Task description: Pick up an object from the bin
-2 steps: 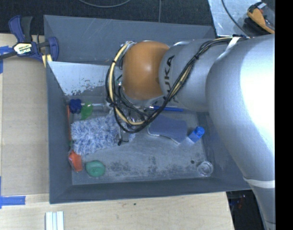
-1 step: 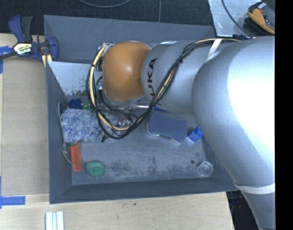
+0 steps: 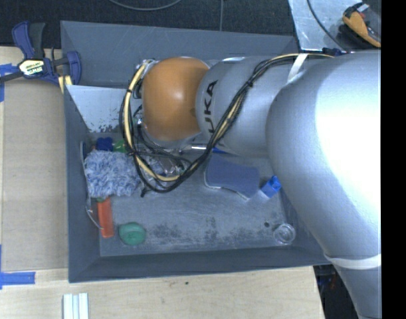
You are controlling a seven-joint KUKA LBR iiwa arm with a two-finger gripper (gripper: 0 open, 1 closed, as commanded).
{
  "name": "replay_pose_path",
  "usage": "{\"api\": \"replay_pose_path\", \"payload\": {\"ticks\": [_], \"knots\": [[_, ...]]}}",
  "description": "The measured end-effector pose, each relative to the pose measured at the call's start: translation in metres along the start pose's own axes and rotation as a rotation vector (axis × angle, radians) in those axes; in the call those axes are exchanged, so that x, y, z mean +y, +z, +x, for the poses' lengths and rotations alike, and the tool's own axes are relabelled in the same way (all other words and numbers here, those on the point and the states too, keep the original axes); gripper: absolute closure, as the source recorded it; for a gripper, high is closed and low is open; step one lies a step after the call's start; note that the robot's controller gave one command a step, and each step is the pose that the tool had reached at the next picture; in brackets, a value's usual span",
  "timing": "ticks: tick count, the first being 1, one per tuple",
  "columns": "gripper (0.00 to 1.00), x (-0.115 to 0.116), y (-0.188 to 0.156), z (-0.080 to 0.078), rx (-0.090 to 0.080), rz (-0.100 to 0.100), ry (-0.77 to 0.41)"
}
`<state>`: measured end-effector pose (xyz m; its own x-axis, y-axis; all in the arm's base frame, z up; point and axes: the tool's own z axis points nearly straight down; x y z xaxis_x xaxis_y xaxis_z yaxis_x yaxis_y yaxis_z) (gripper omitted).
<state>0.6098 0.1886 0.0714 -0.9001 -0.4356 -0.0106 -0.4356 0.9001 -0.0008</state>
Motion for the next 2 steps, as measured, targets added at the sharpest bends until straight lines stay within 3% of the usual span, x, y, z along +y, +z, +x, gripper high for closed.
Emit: {"api": "replay_pose_path", "payload": {"ticks": [2], "knots": [[1.00,0.000,-0.041,-0.001,-0.002,0.000,0.001]]}}
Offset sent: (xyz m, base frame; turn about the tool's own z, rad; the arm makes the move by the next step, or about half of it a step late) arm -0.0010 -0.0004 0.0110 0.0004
